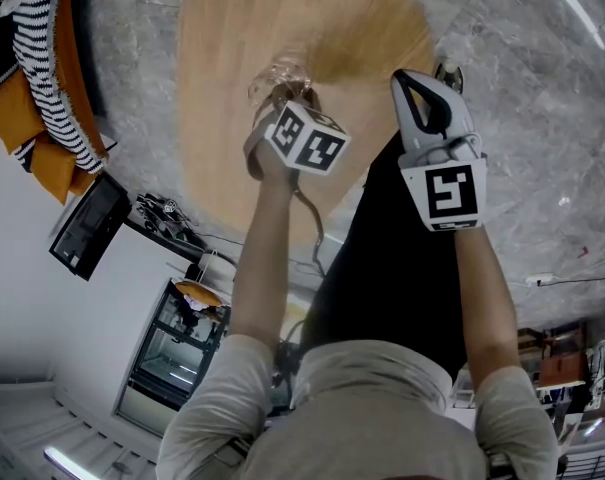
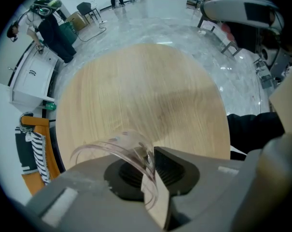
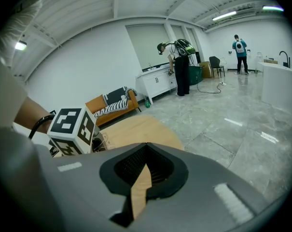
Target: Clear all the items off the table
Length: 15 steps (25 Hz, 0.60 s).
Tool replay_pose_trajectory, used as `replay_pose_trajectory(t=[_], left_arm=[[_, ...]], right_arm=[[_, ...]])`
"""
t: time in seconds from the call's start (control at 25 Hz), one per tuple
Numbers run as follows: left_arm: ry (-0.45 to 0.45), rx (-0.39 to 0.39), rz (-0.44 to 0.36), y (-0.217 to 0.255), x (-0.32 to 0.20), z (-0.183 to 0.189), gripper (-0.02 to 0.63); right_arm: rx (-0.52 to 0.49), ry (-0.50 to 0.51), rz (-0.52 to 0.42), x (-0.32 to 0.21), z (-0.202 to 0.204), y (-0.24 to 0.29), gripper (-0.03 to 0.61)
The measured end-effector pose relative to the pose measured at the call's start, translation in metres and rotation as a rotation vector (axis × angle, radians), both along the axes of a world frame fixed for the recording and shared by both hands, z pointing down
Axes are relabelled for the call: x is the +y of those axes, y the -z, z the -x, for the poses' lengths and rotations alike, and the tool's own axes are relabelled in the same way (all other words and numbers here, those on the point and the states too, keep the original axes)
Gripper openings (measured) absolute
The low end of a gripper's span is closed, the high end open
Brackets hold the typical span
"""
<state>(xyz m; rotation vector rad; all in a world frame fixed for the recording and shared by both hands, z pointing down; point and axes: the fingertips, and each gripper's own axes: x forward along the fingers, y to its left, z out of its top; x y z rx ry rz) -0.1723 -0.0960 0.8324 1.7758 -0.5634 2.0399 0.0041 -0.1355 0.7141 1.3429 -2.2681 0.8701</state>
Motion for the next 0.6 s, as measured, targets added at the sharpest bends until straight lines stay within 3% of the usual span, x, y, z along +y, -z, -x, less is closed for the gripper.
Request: replay_pose_trajectory(t=[0.2, 0.6], left_arm=[[0.07, 0.059, -0.032, 0.005, 0.003, -0.005, 0.064], [0.178, 0.195, -0.206, 0.052, -0.008, -0.025, 0.058]], right_arm=[[-0.003, 0.027, -0.008, 0.007, 0.006, 0.003, 0.006], [0.013, 0.087, -0.055, 0.012, 0.021, 0.027, 0.006]])
